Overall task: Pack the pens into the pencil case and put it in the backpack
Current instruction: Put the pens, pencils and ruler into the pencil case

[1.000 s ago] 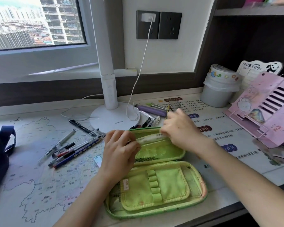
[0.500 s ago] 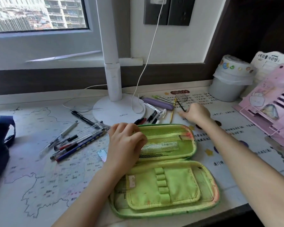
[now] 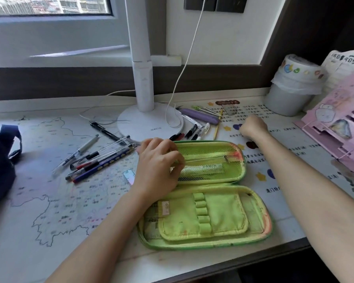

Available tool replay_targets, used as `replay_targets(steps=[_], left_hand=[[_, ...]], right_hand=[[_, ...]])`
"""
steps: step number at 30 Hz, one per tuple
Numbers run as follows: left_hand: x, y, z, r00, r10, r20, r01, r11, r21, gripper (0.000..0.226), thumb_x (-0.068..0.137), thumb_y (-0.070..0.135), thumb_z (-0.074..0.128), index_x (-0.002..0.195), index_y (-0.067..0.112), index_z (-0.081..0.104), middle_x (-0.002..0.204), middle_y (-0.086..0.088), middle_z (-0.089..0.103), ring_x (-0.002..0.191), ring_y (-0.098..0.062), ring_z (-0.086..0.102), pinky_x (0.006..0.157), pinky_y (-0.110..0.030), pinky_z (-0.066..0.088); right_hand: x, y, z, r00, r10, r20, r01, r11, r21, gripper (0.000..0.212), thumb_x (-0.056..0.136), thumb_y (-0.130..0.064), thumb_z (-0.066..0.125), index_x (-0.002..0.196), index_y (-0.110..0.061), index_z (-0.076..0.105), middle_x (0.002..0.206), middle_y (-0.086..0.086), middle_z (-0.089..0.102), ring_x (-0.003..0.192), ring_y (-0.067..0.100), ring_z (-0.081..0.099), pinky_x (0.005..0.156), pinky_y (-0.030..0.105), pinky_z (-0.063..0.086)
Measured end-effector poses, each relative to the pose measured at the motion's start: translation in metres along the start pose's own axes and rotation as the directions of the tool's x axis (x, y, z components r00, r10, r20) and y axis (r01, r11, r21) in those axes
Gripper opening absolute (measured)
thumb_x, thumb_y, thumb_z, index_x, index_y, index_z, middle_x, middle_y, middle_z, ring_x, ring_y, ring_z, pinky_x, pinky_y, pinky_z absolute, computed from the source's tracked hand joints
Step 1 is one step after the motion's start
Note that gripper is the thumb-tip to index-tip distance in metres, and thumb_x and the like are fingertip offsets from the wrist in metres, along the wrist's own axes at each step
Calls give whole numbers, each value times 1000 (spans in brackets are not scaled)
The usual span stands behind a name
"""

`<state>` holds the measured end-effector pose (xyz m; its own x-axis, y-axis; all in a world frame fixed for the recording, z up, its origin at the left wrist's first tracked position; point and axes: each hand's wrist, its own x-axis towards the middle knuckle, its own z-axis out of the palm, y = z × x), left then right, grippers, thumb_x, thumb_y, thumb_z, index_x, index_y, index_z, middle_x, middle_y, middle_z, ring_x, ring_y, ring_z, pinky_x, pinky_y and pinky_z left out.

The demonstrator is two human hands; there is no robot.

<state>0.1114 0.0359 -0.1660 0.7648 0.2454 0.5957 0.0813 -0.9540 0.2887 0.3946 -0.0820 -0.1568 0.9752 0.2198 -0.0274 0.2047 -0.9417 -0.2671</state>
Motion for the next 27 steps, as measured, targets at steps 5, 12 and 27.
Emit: replay_targets(steps=[5, 12, 27], left_hand=[[-2, -1, 0, 1000, -15, -24, 15, 1000, -11, 2, 67, 24, 72, 66, 23, 70, 77, 5, 62, 78, -22, 56, 83, -33, 31], [-2, 0, 1, 997, -2, -73, 2, 1000, -11, 4, 67, 22, 72, 65, 23, 69, 77, 6, 62, 78, -20, 52, 83, -33, 31], [-1, -5, 4, 992, -128, -4, 127, 990, -61, 16, 68, 43, 66, 64, 27, 70, 78, 9, 61, 80, -17, 53, 81, -31, 28]], right_hand=[[-4, -6, 8, 991, 61, -118, -50, 995, 90, 31, 91, 1, 42, 121, 5, 44, 120, 25, 56, 106, 39, 55, 73, 41, 44], [-92, -10, -48, 799, -587, -130, 601, 785, 150, 26, 87, -7, 57, 112, -12, 66, 106, 4, 67, 96, 21, 58, 86, 36, 47], [-53, -85, -5, 818, -575, -23, 573, 818, -53, 19, 88, -27, 59, 96, -15, 73, 94, 5, 71, 82, 22, 60, 69, 28, 43]])
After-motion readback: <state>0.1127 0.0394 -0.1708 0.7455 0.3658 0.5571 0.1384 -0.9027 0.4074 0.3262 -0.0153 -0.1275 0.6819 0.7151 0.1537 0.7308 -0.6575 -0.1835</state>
